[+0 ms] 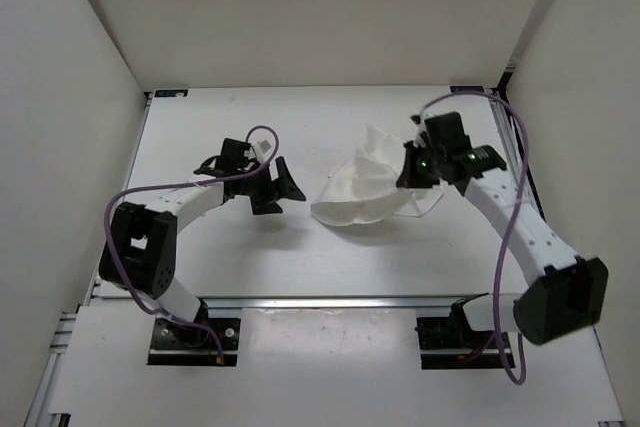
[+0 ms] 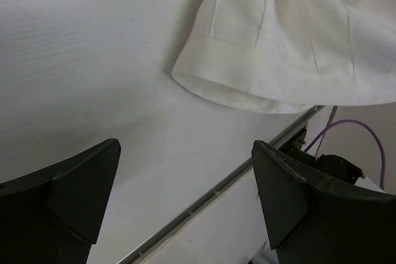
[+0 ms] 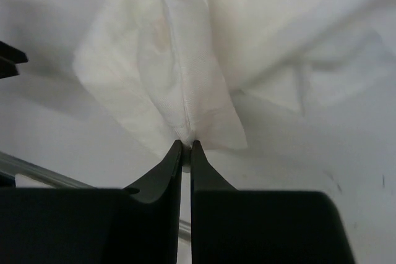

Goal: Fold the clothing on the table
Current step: Flatten the skirt out

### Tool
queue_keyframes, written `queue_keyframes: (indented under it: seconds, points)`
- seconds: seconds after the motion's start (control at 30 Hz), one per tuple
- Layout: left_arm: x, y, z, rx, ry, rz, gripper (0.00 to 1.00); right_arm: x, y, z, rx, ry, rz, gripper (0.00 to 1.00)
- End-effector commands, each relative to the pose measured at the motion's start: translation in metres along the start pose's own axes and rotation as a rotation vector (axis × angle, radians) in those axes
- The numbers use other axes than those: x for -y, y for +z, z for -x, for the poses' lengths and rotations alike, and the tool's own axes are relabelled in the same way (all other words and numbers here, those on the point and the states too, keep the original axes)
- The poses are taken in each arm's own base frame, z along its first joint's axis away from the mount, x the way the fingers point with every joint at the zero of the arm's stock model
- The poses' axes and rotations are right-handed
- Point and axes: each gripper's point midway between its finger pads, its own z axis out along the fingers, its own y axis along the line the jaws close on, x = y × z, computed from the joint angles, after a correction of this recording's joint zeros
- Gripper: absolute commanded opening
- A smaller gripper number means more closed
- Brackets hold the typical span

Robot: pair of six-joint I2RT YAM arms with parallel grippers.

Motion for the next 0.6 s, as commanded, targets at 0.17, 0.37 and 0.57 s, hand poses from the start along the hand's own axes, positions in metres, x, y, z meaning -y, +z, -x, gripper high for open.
queue_keyframes:
  seconds: [0.17, 0.37, 0.57]
  points:
    - [0.018, 0.030, -0.029, -0.111, 0.016, -0.070, 0.98, 0.076, -0.050, -0.146, -0.152, 0.520, -0.264, 0.00]
    - [0.025, 0.044, -0.034, -0.163, 0.024, -0.079, 0.98, 0.091, -0.059, -0.174, -0.197, 0.607, -0.327, 0.00]
    - [0.058, 0.052, -0.031, -0.179, 0.070, -0.128, 0.98, 0.122, -0.072, -0.199, -0.229, 0.712, -0.598, 0.00]
